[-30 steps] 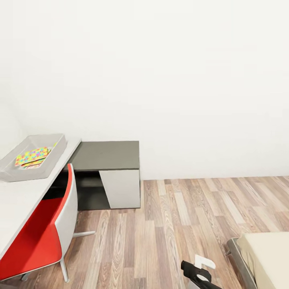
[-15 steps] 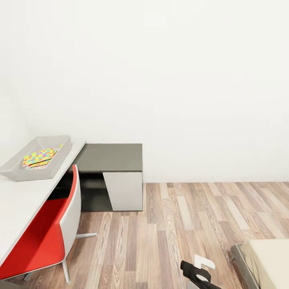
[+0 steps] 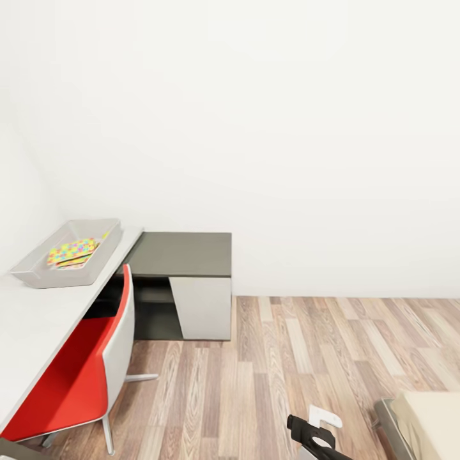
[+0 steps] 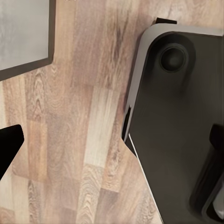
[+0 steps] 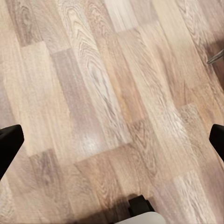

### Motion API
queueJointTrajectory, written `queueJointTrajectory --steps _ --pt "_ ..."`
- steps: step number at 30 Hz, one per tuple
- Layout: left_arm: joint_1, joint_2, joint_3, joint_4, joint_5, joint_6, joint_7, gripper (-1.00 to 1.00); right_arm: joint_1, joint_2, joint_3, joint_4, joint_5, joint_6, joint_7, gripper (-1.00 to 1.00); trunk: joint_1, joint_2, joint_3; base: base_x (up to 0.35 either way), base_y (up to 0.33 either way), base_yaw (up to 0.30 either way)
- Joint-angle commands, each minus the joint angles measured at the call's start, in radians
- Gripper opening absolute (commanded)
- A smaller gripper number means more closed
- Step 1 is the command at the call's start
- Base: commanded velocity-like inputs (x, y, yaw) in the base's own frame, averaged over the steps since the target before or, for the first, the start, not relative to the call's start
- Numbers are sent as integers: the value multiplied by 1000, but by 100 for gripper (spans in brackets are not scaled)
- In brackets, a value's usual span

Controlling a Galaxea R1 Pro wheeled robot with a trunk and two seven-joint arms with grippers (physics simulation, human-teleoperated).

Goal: Put all the toys in the child's room - the three board games (two on the bed and one on the table), the two jigsaw puzzles on the table, and the tennis ball on the table - inside the toy box on the table in the child's room.

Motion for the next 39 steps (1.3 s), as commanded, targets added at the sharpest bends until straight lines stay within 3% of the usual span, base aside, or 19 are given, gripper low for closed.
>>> queueJointTrajectory --steps 1,39 --pt "0 0 -9 -1 8 -2 4 100 -1 0 8 -1 -9 -3 -5 100 1 -2 0 0 0 79" --pt "0 0 -9 -1 8 -2 4 100 0 -6 8 -1 -12 -2 -5 100 1 -2 58 0 0 17"
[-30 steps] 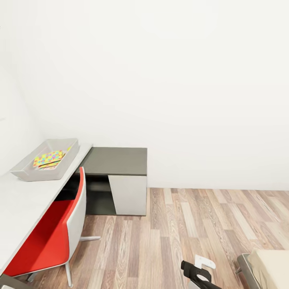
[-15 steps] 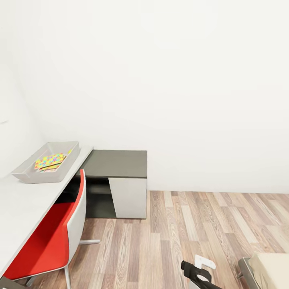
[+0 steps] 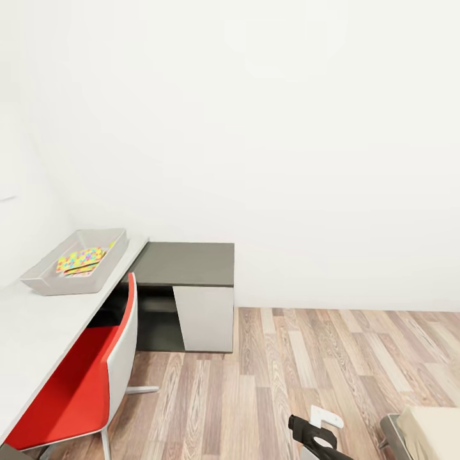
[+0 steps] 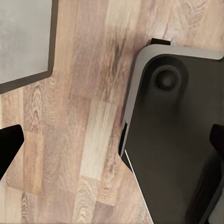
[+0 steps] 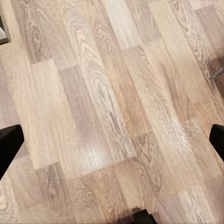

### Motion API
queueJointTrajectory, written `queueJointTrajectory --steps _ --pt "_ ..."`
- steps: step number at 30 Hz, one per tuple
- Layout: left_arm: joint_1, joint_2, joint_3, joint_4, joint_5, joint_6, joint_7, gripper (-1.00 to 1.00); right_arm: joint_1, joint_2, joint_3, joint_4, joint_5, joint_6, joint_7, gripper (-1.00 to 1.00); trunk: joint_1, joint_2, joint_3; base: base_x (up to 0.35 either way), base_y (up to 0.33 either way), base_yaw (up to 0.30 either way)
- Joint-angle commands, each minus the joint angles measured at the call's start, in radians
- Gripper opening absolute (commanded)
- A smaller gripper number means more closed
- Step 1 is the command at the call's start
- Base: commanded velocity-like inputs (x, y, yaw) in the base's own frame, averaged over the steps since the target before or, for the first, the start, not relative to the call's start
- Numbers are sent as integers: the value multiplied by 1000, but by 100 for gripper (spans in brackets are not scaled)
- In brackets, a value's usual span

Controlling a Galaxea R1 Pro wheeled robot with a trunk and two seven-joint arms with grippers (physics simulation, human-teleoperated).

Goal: Put all the toys in the child's room - the three board games (two on the bed and one on the table), the two jigsaw puzzles on the table, and the tennis ball on the table - inside the toy box on the table in the child's room.

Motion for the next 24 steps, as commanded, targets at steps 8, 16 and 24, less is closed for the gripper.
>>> queueJointTrajectory --steps 8,16,24 --pt "0 0 -9 -1 8 -2 4 100 -1 1 8 -1 -9 -3 -5 100 1 -2 0 0 0 0" --pt "0 0 -9 -1 8 -2 4 100 -1 1 8 -1 -9 -3 -4 100 1 -2 1 0 0 0" --pt "0 0 -9 -1 8 -2 4 100 -1 2 8 -1 -9 -4 -4 100 1 -2 9 0 0 0"
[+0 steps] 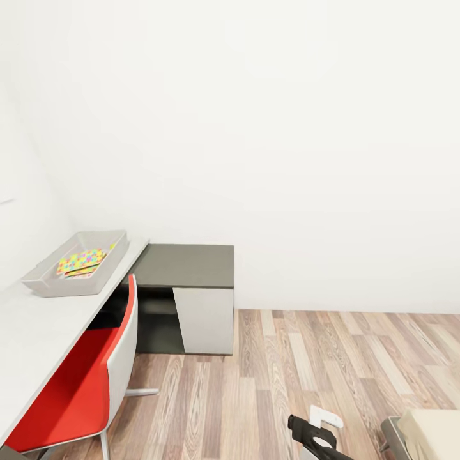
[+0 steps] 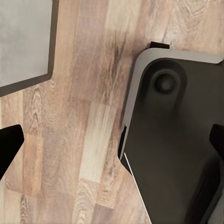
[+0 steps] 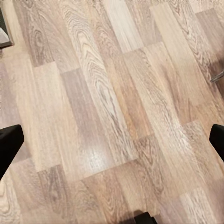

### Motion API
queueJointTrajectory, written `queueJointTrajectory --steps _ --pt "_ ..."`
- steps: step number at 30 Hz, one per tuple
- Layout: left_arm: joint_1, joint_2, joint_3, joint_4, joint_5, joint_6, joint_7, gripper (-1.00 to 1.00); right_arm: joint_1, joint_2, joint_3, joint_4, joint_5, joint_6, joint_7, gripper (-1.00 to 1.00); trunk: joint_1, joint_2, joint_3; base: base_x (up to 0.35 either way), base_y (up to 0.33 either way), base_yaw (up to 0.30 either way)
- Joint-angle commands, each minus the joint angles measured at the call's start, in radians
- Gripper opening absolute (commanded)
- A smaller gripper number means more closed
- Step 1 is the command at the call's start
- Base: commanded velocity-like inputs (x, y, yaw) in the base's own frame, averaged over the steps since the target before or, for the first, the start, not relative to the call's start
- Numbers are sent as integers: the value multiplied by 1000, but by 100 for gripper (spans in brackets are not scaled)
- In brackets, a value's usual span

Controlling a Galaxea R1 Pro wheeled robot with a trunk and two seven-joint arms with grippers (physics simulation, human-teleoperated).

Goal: Put all the toys in the child's room - the three board games (two on the bed and one on the table), the two jigsaw puzzles on the table, and the tennis ball on the table - inside the toy box on the table in the child's room.

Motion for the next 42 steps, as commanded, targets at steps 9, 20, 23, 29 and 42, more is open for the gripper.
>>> queueJointTrajectory --steps 9,20,23,29,42 --pt "0 0 -9 -1 8 -2 4 100 0 0 8 -1 -9 -2 -5 100 1 -2 11 0 0 0" --pt "0 0 -9 -1 8 -2 4 100 -1 -3 8 -1 -11 11 -4 100 1 -2 13 0 0 0" --pt "0 0 -9 -1 8 -2 4 100 1 -3 7 0 -12 29 -5 100 1 -2 13 0 0 0" --pt "0 0 -9 -1 8 -2 4 100 36 -6 6 0 -13 128 -6 100 1 -2 13 0 0 0" --pt "0 0 -9 -1 8 -2 4 100 197 -21 5 9 -8 112 -5 100 1 -2 13 0 0 0"
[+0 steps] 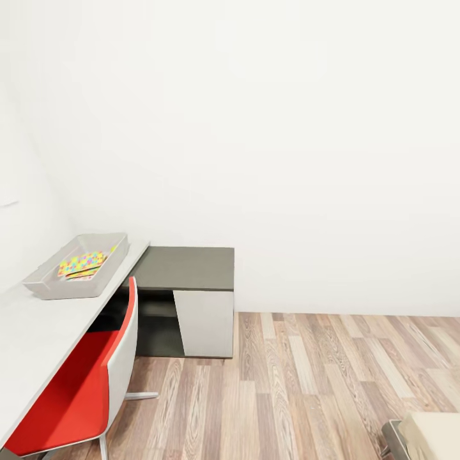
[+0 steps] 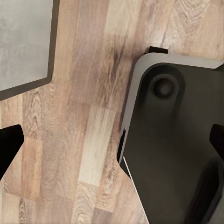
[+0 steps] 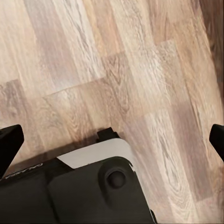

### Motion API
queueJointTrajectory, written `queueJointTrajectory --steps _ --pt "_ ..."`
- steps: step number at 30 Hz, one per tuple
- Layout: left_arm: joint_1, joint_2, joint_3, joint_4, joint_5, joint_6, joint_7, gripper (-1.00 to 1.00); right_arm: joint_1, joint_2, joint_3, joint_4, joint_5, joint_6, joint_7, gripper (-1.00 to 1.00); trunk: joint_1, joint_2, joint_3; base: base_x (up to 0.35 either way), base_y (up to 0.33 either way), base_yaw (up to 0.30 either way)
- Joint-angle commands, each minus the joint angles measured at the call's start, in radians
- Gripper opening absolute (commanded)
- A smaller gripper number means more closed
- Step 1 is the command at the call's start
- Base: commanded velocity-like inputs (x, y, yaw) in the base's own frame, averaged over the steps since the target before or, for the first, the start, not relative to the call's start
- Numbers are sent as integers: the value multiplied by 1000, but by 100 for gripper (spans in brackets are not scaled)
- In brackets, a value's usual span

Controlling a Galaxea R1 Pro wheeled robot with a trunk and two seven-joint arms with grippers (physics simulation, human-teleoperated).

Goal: Put all the toys in the child's room - the three board games (two on the bed and one on the table), the two jigsaw puzzles on the table, and the tennis ball on the table - inside the toy box on the table in the child's room.

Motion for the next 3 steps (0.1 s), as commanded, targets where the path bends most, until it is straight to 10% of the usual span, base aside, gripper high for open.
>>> queueJointTrajectory --steps 1,3 --pt "0 0 -9 -1 9 -2 4 100 15 -3 9 4 -10 -27 -4 100 1 -2 -2 0 0 0" --pt "0 0 -9 -1 9 -2 4 100 36 -9 10 11 -9 -56 -4 100 1 -2 -2 0 0 0"
